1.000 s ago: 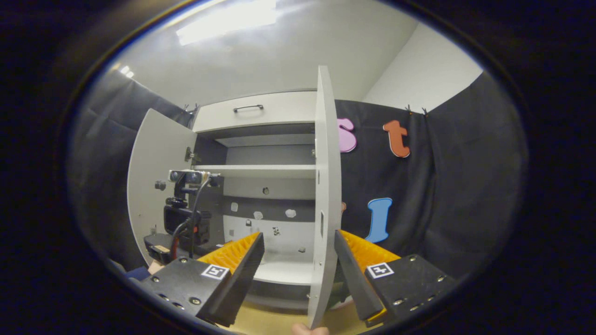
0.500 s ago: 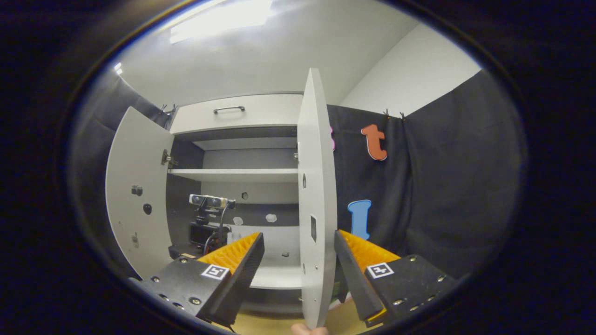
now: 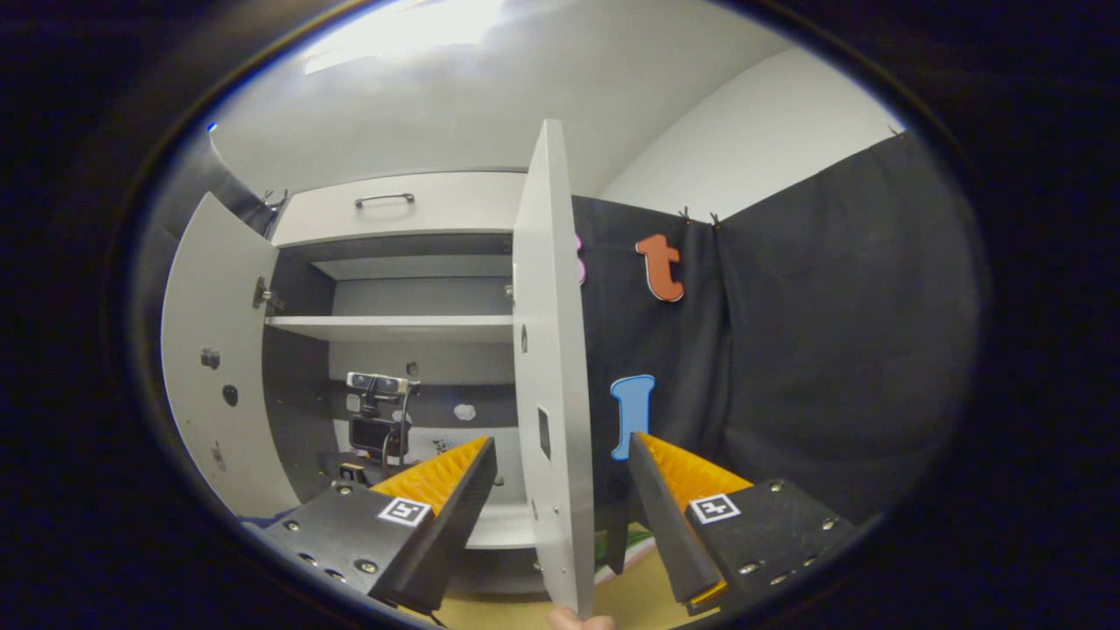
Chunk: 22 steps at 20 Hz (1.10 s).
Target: Grasp the bottle in the cabinet with the left hand and place it on the coaster, then close the right door with the right hand and the left door with the left hand.
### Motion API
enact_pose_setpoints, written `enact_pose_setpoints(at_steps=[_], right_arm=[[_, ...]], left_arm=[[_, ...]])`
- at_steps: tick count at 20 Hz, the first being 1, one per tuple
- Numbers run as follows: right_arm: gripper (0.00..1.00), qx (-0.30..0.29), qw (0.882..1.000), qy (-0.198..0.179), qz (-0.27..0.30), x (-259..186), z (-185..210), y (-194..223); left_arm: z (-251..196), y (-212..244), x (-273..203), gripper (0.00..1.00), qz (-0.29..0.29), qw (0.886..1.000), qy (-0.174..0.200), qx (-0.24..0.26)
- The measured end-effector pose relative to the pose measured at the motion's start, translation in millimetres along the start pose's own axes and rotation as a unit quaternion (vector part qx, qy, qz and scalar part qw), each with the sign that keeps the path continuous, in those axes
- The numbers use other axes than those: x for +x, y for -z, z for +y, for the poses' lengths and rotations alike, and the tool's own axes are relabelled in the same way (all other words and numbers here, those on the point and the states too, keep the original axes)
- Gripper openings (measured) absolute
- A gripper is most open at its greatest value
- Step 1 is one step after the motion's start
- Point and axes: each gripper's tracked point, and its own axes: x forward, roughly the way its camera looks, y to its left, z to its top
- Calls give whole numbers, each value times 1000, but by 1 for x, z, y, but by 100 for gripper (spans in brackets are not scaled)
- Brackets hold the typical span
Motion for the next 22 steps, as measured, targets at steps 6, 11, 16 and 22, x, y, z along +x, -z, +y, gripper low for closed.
enact_pose_setpoints(at_steps=[6, 11, 16, 22], right_arm=[[92, 4, 1000, -4, -1, 5, 4, 0], [92, 5, 1000, -23, -1, 3, 9, 1], [92, 15, 998, -64, -1, -3, 12, -1], [92, 17, 992, -124, 8, -16, 13, -4]], left_arm=[[-1, -8, 16, 58, -10, 999, -3, 31], [-1, -6, -8, 48, 4, 1000, 9, 8], [7, -13, -64, 46, -9, 1000, 15, -14], [8, -10, -150, 48, -18, 999, 10, -35]])
